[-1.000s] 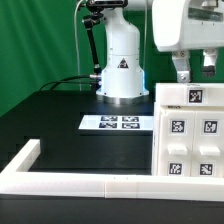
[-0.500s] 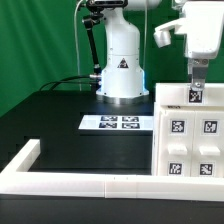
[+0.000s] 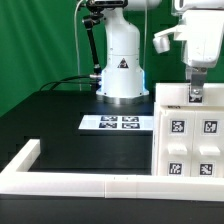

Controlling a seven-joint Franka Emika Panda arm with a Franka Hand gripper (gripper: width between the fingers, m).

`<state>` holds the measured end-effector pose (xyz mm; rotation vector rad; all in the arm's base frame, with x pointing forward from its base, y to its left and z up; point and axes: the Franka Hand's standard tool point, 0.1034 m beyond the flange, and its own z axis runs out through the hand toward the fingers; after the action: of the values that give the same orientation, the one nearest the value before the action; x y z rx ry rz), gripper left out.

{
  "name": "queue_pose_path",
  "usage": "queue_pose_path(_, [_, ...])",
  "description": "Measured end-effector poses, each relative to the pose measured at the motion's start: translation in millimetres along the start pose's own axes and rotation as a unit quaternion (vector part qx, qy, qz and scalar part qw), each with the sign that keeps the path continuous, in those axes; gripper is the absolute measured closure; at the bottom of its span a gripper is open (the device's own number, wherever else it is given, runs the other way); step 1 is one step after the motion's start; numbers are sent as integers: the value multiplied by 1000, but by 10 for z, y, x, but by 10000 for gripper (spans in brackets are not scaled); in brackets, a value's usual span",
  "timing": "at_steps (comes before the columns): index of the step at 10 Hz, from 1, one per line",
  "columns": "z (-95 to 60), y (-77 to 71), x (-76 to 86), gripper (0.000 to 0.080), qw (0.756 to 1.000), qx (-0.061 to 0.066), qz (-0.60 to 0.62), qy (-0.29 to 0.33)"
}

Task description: Assemble cabinet

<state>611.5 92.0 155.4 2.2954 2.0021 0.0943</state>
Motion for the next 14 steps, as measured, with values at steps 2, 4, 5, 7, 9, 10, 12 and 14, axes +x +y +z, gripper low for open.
queue_pose_path(2, [0,1,-4,241,1000,0,23,0])
queue_pose_path(4, [0,9,-42,241,998,0,60,1])
queue_pose_path(5, [1,-6,-40,241,993,-1,121,2])
queue_pose_path(7, [3,1,-39,241,973,-2,232,6])
queue_pose_path(9, [5,3,-34,239,946,-2,324,9])
queue_pose_path(10, [4,11,-22,239,930,-5,368,12])
queue_pose_path(12, [4,14,-23,239,903,-4,429,13])
queue_pose_path(14, [4,13,-22,239,879,-3,477,13])
